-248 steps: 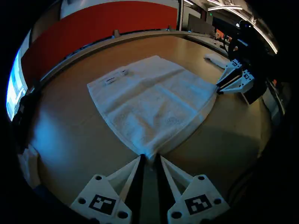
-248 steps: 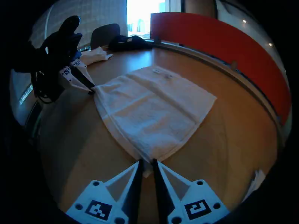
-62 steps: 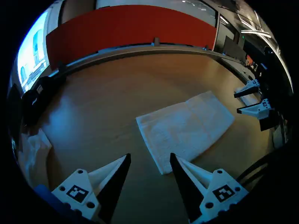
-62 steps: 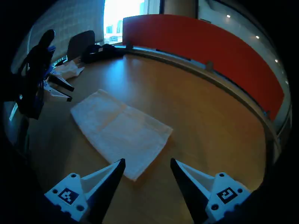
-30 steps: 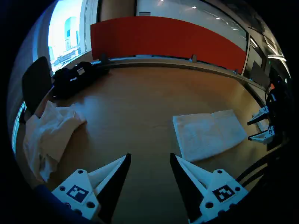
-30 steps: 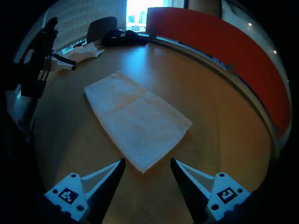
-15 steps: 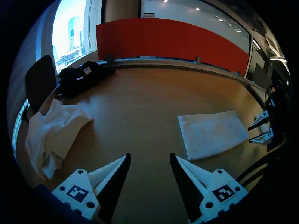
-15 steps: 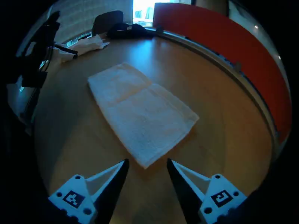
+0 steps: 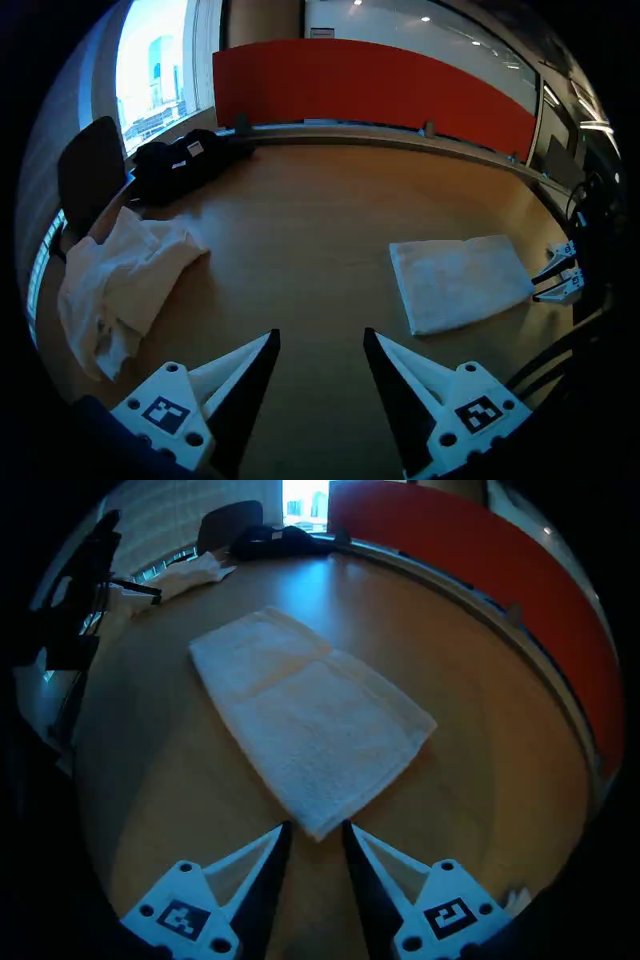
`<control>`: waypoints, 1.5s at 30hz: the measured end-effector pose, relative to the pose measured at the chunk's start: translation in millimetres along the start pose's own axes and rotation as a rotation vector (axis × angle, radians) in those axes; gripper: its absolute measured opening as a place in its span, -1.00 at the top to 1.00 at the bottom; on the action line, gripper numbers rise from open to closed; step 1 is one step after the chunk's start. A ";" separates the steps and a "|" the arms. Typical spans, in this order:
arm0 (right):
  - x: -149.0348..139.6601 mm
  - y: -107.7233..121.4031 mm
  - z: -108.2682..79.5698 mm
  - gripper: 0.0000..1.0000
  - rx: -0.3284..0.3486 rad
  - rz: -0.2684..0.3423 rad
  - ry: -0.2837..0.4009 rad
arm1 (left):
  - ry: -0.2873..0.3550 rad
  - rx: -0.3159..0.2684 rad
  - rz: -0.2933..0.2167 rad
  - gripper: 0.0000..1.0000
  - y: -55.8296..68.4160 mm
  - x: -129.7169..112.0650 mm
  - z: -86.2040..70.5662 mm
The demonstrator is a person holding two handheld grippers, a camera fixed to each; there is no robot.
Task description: Fold towel
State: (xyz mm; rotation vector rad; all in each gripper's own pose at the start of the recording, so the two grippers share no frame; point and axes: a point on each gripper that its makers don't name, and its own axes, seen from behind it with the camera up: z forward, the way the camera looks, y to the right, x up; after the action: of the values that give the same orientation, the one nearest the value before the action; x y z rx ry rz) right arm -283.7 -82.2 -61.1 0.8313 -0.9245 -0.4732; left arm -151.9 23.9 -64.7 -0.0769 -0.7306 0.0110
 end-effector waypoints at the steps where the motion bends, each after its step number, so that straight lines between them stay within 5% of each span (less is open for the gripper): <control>1: -0.6 0.0 0.3 0.08 0.000 0.002 -0.002 | 0.000 0.000 0.001 -0.53 -0.5 -0.2 -0.2; 13: 0.7 1.6 1.5 0.89 -0.022 0.019 0.012 | 0.003 0.009 -0.002 -0.53 -8.6 0.3 -3.1; 26: 26.6 2.6 -8.5 0.91 -0.042 0.016 0.064 | 0.005 0.007 0.001 -0.53 -12.8 2.1 -5.7; 45: 141.9 -0.7 -47.0 0.90 -0.054 -0.050 0.232 | 0.025 0.007 0.001 -0.53 -20.8 5.0 -10.6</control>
State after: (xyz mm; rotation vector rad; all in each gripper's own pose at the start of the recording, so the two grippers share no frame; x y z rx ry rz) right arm -168.1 -158.9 -5.6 0.8422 -0.6763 -0.4329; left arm -141.5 2.6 -67.8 -0.0709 -0.7056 0.0134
